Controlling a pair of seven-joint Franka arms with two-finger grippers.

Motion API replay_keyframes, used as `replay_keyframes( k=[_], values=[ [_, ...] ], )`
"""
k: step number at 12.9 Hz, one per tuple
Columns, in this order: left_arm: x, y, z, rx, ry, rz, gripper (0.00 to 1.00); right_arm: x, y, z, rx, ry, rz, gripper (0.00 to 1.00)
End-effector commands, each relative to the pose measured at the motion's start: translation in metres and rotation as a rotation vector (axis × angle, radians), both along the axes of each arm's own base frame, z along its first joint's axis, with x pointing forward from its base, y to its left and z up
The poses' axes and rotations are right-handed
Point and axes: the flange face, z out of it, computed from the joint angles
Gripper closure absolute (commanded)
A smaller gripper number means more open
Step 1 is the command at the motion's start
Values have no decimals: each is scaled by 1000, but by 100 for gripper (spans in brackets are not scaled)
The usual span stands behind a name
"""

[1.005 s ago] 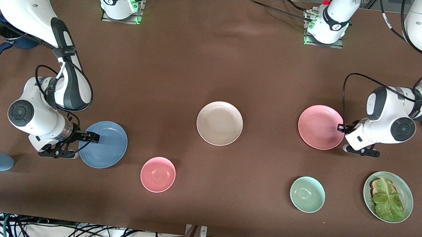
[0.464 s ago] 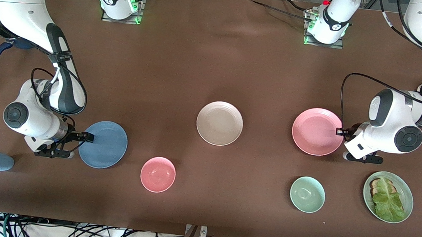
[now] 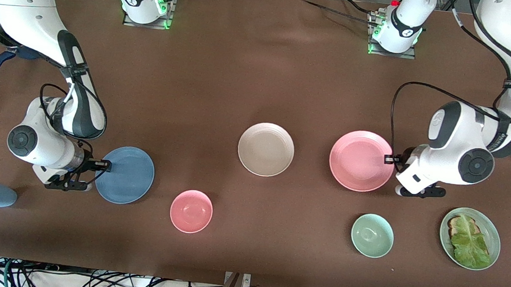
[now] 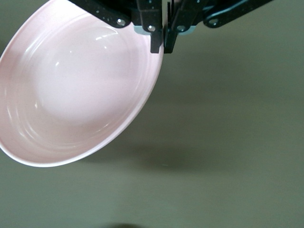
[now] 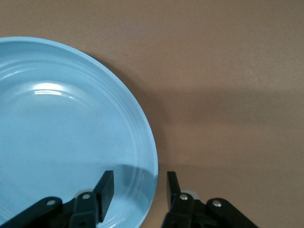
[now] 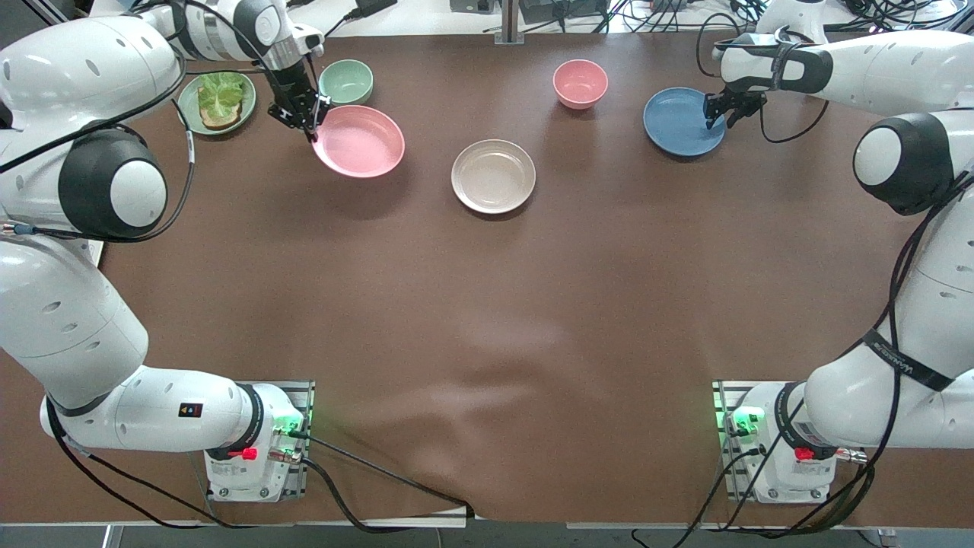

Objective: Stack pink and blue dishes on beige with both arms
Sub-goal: 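Carry the pink plate onto the beige plate while the right gripper lifts the blue plate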

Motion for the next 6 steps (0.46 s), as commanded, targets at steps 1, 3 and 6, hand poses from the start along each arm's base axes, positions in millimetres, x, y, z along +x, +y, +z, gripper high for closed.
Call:
replay_keyframes(
  k=[1,3,6],
  values=[
    [2,-53,18,-43,2,69,100,0,-4,-4,10,-7,9,69],
    [-4,-96,18,-83,19,91,100,-1,-4,-7,11,-3,9,81],
    [-12,-174,-3,-87,44,77,100,-1,-4,-7,11,-3,9,100]
  ],
)
